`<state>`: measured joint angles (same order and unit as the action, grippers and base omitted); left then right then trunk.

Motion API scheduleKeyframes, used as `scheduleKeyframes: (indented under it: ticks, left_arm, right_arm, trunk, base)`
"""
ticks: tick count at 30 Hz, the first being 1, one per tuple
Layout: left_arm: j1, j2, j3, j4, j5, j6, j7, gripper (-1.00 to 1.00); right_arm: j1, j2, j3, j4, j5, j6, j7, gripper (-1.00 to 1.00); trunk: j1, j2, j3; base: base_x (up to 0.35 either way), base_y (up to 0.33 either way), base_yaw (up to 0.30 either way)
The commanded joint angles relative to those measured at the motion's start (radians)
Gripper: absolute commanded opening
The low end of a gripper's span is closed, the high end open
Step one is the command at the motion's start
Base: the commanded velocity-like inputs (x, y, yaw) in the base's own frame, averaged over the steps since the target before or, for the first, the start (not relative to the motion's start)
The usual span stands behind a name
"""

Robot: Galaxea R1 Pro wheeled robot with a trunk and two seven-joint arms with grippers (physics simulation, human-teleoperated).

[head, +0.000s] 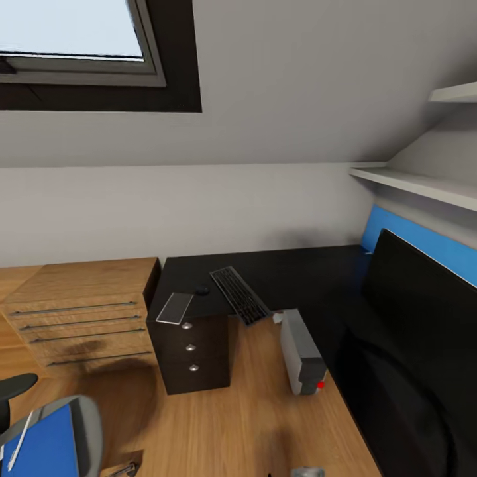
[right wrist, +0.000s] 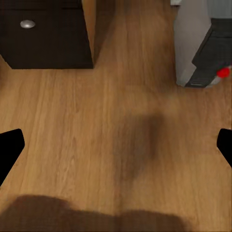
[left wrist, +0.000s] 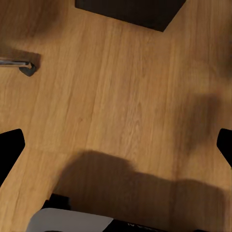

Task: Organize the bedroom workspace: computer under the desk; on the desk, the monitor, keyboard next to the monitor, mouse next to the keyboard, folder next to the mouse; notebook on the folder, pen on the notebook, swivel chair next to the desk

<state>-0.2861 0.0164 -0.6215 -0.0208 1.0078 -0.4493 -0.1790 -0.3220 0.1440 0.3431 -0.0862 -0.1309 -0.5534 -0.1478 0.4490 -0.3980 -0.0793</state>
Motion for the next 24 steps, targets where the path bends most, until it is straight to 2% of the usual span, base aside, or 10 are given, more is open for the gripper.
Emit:
scheduleKeyframes:
  ticks: [1,4,5,7,11,14,19,20,21,24]
  left_arm:
    - [-0.001,0.0,-0.005,0.001,0.011,-0.002,-0.007,1.0]
    - [-0.001,-0.001,-0.006,0.001,0.011,-0.004,-0.007,1.0]
    - [-0.001,-0.001,-0.005,0.001,0.011,-0.005,-0.007,1.0]
    - [-0.001,-0.001,-0.005,0.001,0.011,-0.005,-0.007,1.0]
    - [-0.001,-0.001,-0.006,0.001,0.011,-0.005,-0.007,1.0]
    - [-0.001,-0.002,-0.006,0.001,0.011,-0.005,-0.007,1.0]
    - [-0.001,-0.002,-0.006,0.0,0.011,-0.005,-0.007,1.0]
    - [-0.001,-0.002,-0.006,0.0,0.011,-0.005,-0.007,1.0]
    - [-0.001,-0.002,-0.006,0.0,0.011,-0.005,-0.007,1.0]
    - [-0.001,-0.003,-0.006,0.0,0.01,-0.005,-0.008,1.0]
  right_arm:
    - [-0.001,0.0,0.008,-0.02,-0.013,-0.002,-0.016,1.0]
    - [-0.001,-0.024,0.0,-0.185,-0.031,0.004,-0.072,1.0]
    - [-0.002,-0.032,-0.005,-0.211,-0.04,0.005,-0.077,1.0]
    - [-0.003,-0.05,-0.024,-0.282,-0.078,0.008,-0.086,1.0]
    - [-0.017,-0.065,-0.051,-0.364,-0.204,0.045,-0.087,1.0]
    - [-0.045,-0.067,-0.056,-0.385,-0.268,0.084,-0.075,1.0]
    - [-0.087,-0.069,-0.06,-0.446,-0.404,0.173,-0.002,1.0]
    - [-0.091,-0.07,-0.06,-0.471,-0.452,0.203,0.016,1.0]
    - [-0.093,-0.071,-0.06,-0.485,-0.478,0.219,0.025,1.0]
    - [-0.101,-0.075,-0.062,-0.553,-0.614,0.328,0.086,1.0]
  trunk:
    - [0.001,-0.002,-0.002]
    - [0.001,-0.002,-0.002]
    - [0.001,-0.002,-0.002]
    - [0.001,-0.002,-0.002]
    - [0.001,-0.002,-0.002]
    - [0.001,-0.002,-0.002]
    - [0.001,-0.002,-0.002]
    - [0.001,-0.002,-0.002]
    - [0.001,-0.002,-0.002]
    - [0.001,-0.002,-0.002]
  base:
    - [0.21,0.001,0.0]
    - [0.186,0.001,0.0]
    - [0.213,0.0,0.0]
    - [0.259,0.0,0.0]
    - [0.302,0.0,0.0]
    - [0.304,0.0,0.0]
    - [0.266,0.0,0.0]
    - [0.251,0.0,0.0]
    - [0.25,0.0,0.0]
    - [0.272,0.0,0.0]
